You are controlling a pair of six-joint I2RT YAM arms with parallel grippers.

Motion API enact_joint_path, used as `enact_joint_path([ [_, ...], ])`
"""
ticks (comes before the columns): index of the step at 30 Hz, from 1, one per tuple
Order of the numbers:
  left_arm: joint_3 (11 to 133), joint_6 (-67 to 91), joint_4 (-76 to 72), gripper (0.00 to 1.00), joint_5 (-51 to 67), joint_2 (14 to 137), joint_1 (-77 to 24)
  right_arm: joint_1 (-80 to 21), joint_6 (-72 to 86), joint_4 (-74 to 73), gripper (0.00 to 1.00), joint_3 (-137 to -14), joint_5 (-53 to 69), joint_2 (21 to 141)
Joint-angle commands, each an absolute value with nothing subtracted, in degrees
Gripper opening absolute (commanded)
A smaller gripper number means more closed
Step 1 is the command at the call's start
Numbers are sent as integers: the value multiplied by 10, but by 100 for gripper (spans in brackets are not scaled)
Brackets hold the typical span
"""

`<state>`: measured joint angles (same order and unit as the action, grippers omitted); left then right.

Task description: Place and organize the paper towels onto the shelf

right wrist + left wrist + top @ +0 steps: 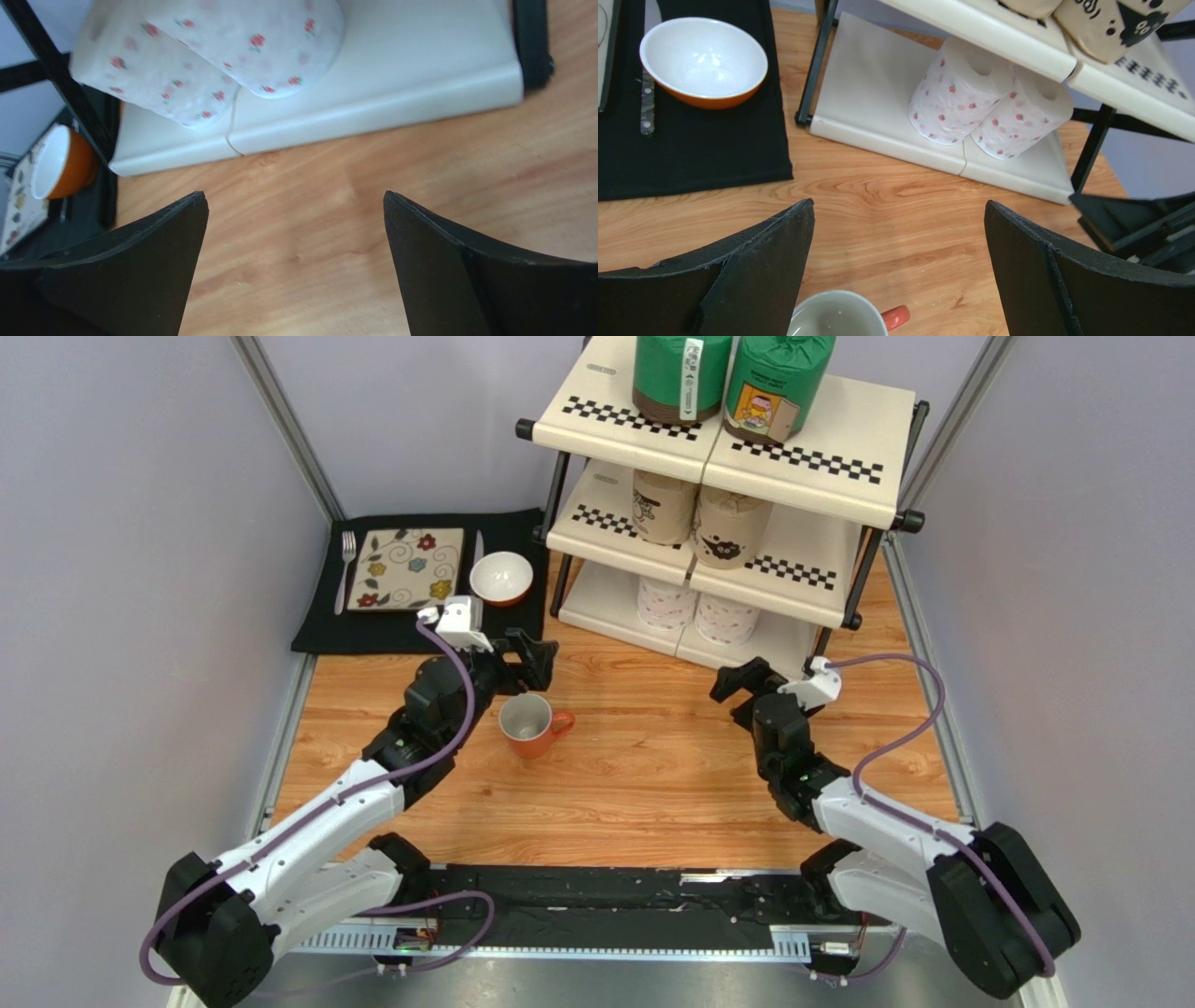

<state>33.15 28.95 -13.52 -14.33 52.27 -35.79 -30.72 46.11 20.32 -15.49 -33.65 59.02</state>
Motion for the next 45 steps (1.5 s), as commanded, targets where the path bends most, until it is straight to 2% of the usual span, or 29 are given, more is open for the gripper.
enact_joint_path([
  [1, 352, 264, -119, 99, -142, 533, -352, -301, 471, 369, 100, -199, -382, 654],
  [6, 356, 263, -120, 99, -130, 541, -335, -278, 489, 458, 100, -209, -367, 731],
  [11, 352, 261, -124, 99, -119, 545, -316, -249, 514, 616, 100, -200, -336, 837],
  [14, 349, 263, -126, 99, -107, 548, -303, -243, 521, 765, 99, -186, -336, 921],
  [15, 348, 263, -126, 99, -103, 548, -301, -243, 518, 855, 99, -185, -334, 971],
  [20, 346, 265, -131, 99, -91, 554, -287, -237, 543, 866, 99, -201, -328, 1008],
  [28, 342, 271, -141, 99, -80, 558, -278, -237, 455, 866, 99, -205, -337, 947],
  [45, 335, 279, -153, 99, -65, 580, -268, -169, 491, 867, 99, -266, -324, 997],
])
